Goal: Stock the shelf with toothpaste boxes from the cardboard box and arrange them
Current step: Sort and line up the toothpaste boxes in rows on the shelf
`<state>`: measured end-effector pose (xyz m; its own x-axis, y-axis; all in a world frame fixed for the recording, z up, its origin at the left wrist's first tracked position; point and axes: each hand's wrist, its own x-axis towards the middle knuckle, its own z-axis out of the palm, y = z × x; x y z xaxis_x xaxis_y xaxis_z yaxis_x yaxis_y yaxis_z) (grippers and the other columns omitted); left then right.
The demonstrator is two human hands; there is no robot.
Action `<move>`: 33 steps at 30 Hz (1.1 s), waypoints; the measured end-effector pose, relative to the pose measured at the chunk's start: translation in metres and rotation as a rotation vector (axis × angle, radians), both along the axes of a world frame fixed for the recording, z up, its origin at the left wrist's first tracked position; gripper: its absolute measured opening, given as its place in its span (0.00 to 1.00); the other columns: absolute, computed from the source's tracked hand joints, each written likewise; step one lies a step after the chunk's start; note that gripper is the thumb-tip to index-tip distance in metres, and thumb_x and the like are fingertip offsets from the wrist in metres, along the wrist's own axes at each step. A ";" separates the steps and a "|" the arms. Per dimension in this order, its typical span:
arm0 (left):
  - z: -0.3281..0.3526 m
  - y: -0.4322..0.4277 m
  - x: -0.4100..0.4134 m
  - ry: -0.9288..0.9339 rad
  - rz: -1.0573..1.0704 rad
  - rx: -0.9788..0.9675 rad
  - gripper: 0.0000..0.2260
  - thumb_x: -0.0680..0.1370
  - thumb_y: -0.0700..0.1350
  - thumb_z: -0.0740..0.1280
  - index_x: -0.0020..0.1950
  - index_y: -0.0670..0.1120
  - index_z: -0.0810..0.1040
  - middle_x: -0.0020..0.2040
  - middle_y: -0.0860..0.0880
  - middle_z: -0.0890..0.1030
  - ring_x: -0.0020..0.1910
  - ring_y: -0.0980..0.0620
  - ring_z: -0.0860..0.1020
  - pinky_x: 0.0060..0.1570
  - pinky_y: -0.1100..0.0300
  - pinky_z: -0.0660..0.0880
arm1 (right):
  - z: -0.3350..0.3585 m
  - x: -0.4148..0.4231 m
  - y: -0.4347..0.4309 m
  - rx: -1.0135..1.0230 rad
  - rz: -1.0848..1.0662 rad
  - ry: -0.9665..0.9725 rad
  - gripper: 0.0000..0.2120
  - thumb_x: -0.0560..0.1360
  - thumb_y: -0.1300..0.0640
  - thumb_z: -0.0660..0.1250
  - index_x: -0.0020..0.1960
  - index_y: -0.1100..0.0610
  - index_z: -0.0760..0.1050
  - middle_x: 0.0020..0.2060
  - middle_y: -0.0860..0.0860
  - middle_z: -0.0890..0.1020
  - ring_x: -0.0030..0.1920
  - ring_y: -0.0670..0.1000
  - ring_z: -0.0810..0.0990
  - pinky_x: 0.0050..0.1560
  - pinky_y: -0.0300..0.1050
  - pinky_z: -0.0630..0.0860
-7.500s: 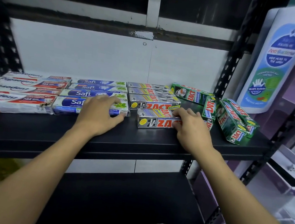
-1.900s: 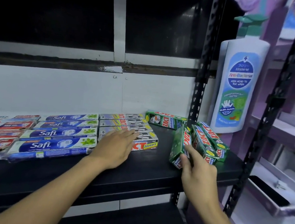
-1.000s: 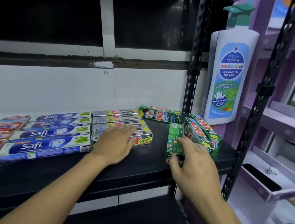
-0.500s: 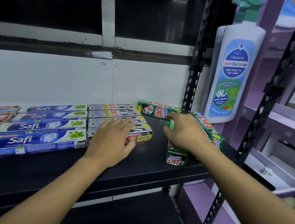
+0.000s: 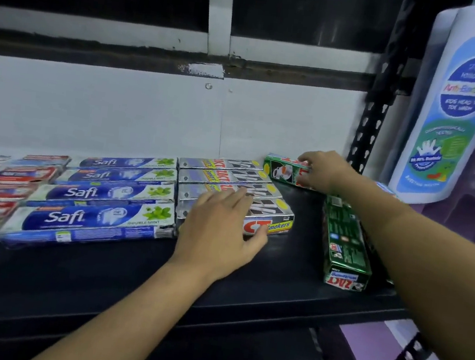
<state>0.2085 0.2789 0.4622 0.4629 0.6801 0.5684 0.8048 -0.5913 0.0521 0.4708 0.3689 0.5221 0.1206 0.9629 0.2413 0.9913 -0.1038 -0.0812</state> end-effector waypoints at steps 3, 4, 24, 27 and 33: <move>0.000 0.002 0.001 0.001 -0.009 0.003 0.26 0.79 0.61 0.58 0.70 0.48 0.75 0.70 0.51 0.75 0.69 0.52 0.72 0.70 0.53 0.62 | -0.002 -0.002 0.017 -0.013 0.029 0.012 0.29 0.75 0.46 0.69 0.73 0.52 0.68 0.66 0.56 0.76 0.64 0.59 0.74 0.63 0.51 0.73; -0.001 0.003 0.001 -0.002 -0.007 0.004 0.25 0.79 0.60 0.58 0.69 0.48 0.76 0.69 0.51 0.76 0.68 0.52 0.73 0.69 0.53 0.63 | -0.004 -0.004 0.022 -0.020 0.040 0.011 0.31 0.75 0.45 0.69 0.74 0.51 0.66 0.67 0.56 0.75 0.66 0.60 0.73 0.64 0.51 0.72; -0.003 0.004 0.002 -0.023 0.002 0.003 0.21 0.78 0.55 0.56 0.62 0.48 0.81 0.61 0.52 0.82 0.60 0.52 0.78 0.61 0.52 0.71 | 0.040 0.005 -0.003 0.438 0.083 0.660 0.35 0.79 0.53 0.67 0.78 0.43 0.50 0.53 0.52 0.78 0.43 0.50 0.79 0.38 0.40 0.78; -0.002 0.003 0.002 -0.017 0.005 0.002 0.20 0.78 0.55 0.57 0.62 0.47 0.81 0.60 0.52 0.82 0.59 0.52 0.79 0.61 0.53 0.71 | 0.025 0.018 -0.003 0.482 -0.077 0.857 0.33 0.75 0.51 0.71 0.74 0.47 0.57 0.56 0.54 0.80 0.46 0.55 0.83 0.42 0.51 0.83; -0.001 0.002 0.001 -0.019 0.006 -0.016 0.19 0.78 0.54 0.59 0.61 0.47 0.81 0.60 0.52 0.82 0.58 0.52 0.79 0.60 0.52 0.72 | 0.017 0.035 -0.007 0.250 -0.385 0.580 0.35 0.72 0.41 0.71 0.68 0.64 0.65 0.58 0.56 0.77 0.54 0.57 0.78 0.46 0.47 0.74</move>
<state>0.2097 0.2811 0.4611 0.4481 0.6919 0.5661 0.8072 -0.5853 0.0764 0.5060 0.3615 0.5395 0.6136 0.7515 0.2424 0.6789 -0.3453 -0.6480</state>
